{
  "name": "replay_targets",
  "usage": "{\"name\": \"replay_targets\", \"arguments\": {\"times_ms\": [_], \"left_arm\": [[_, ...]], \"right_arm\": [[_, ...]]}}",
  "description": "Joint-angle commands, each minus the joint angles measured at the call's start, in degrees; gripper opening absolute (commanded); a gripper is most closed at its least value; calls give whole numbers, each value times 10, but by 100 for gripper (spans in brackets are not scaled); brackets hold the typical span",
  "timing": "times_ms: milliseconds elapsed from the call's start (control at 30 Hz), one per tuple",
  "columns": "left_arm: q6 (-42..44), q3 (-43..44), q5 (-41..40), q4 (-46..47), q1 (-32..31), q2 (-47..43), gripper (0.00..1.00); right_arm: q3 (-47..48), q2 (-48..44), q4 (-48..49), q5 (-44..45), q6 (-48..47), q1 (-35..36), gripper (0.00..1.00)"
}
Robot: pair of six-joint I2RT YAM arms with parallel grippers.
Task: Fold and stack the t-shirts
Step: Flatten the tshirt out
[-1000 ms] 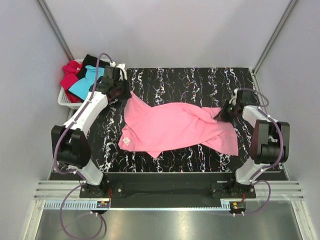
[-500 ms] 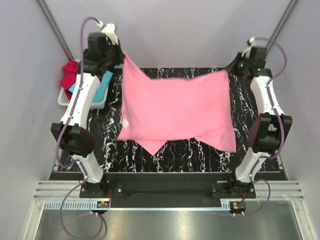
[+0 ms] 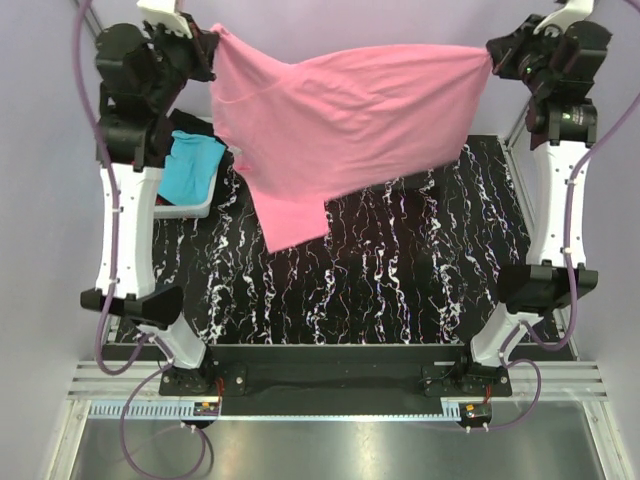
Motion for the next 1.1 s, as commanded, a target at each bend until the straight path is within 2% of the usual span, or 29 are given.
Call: {"name": "replay_targets", "arguments": {"times_ms": [0, 200, 400, 733, 1067], "left_arm": [[28, 12, -11, 43, 1, -82, 0], [33, -1, -21, 46, 1, -138, 0], [31, 42, -20, 45, 1, -160, 0], [28, 13, 7, 48, 1, -171, 0], [34, 6, 34, 27, 1, -207, 0]], "right_arm": [[47, -69, 5, 14, -27, 2, 0], [53, -118, -1, 30, -28, 2, 0], [85, -149, -31, 68, -52, 2, 0], [3, -191, -48, 131, -66, 2, 0], [-5, -240, -65, 145, -73, 2, 0]]}}
